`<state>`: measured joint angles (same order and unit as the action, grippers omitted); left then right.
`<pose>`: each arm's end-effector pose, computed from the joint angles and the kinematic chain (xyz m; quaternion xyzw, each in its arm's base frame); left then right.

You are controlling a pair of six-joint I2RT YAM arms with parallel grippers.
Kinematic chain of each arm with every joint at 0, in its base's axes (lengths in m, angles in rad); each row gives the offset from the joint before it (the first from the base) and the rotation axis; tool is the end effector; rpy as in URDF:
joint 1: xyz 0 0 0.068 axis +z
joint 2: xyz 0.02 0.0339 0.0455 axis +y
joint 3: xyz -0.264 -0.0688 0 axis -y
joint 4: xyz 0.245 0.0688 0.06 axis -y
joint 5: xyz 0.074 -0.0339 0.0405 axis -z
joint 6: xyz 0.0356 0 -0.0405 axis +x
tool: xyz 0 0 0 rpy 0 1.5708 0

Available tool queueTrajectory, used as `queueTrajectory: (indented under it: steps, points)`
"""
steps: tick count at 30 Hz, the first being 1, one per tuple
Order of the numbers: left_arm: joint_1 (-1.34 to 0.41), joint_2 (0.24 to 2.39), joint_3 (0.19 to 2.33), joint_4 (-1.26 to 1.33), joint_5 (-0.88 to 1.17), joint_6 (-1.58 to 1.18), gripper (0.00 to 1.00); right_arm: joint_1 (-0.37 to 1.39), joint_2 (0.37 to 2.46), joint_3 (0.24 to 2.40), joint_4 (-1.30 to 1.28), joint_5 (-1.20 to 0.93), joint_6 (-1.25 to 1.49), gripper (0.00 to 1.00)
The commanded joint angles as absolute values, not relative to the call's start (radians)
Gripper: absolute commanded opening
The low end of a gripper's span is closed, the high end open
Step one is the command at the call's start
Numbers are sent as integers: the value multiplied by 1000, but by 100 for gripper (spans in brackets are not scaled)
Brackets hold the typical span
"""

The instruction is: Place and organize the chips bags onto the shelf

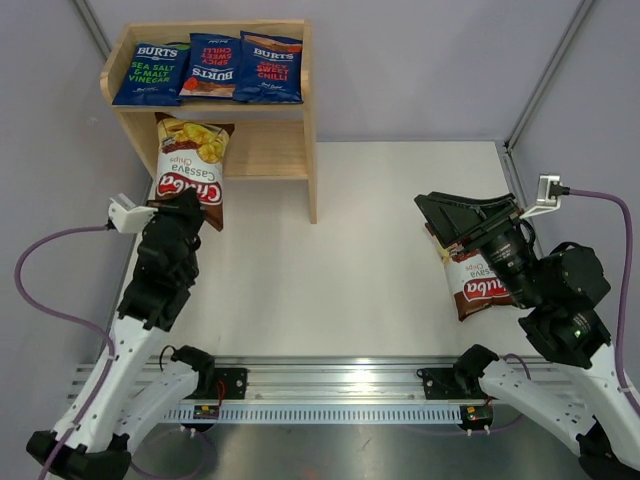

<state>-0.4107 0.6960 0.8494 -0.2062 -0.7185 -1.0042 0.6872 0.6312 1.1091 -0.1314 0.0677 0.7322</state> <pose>0.1478 -0.0388 0.3742 -0.4300 0.5788 -0.2248 0.6554 0.0787 0.0615 0.4724 0.0406 0.5735 0.5182 0.6331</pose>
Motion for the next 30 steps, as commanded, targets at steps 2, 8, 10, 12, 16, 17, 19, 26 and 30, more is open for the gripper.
queueTrajectory:
  steps: [2, 8, 10, 12, 16, 17, 19, 26, 30]
  points:
    - [-246, 814, 926, -9, -419, -1069, 0, 693, 606, 1121, -110, 80, 709, 99]
    - [-16, 916, 897, 100, -184, -1193, 0, 693, 568, 1098, -127, 90, 683, 100]
    - [0, 936, 879, 145, -153, -1198, 0, 693, 557, 1089, -126, 98, 673, 100]
    - [-2, 946, 864, 202, -140, -1193, 0, 693, 548, 1083, -124, 106, 664, 99]
    - [40, 1023, 876, 256, -104, -1207, 1, 693, 538, 1072, -123, 110, 661, 99]
    - [43, 1035, 871, 274, -95, -1222, 1, 693, 535, 1069, -123, 110, 660, 99]
    - [48, 1063, 864, 294, -107, -1235, 2, 692, 528, 1062, -123, 110, 661, 99]
    - [72, 1149, 923, 319, -129, -1207, 4, 693, 512, 1035, -124, 123, 650, 99]
    - [81, 1161, 922, 311, -159, -1183, 7, 693, 520, 1017, -123, 130, 641, 99]
